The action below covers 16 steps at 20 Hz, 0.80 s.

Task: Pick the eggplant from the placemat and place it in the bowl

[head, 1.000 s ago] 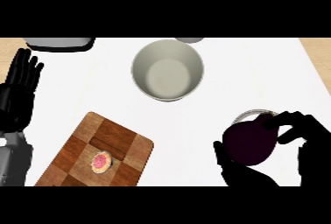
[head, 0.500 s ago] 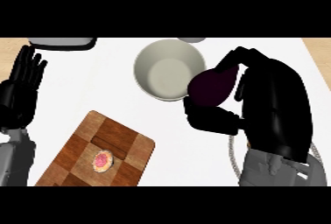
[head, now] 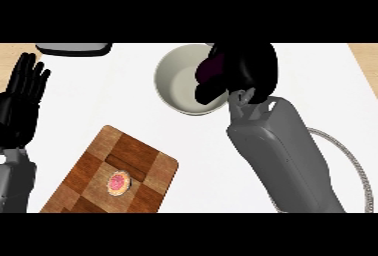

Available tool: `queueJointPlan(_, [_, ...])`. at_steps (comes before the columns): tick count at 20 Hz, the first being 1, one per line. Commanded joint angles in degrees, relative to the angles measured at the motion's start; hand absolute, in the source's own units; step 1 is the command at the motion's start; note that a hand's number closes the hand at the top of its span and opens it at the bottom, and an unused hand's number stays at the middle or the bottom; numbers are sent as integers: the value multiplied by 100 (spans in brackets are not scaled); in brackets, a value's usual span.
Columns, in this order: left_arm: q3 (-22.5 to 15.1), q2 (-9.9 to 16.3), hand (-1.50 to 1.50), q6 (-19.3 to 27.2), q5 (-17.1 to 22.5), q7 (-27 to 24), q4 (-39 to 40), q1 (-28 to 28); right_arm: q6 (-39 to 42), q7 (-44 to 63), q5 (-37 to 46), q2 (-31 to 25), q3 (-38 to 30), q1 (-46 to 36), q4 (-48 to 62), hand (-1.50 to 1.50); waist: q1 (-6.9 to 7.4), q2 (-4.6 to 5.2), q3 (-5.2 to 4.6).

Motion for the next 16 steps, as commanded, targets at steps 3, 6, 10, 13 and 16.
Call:
queueJointPlan(3, [-149, -133, 0, 110, -89, 87, 8, -197, -1401, 315, 53, 35, 406, -329, 1932, 150, 20, 21, 3])
queueJointPlan(6, [-24, -93, 0, 91, -62, -21, 164, -92, -1494, 297, -8, 35, 228, -391, 2519, 150, -36, 12, 3])
queueJointPlan(10, [-80, -164, 0, 180, -138, -65, 60, -88, -2314, 329, -199, 35, -164, -285, 2931, -150, -31, 13, 7])
queueJointPlan(13, [-86, -131, 0, 54, -49, -29, -28, -41, -3288, -169, -630, 35, -152, -78, 3355, -150, 114, 38, 12])
queueJointPlan(16, [-117, -194, 0, 104, -121, -182, 132, -128, -4125, -867, -976, 35, -236, -73, 3447, -150, 74, 52, 14])
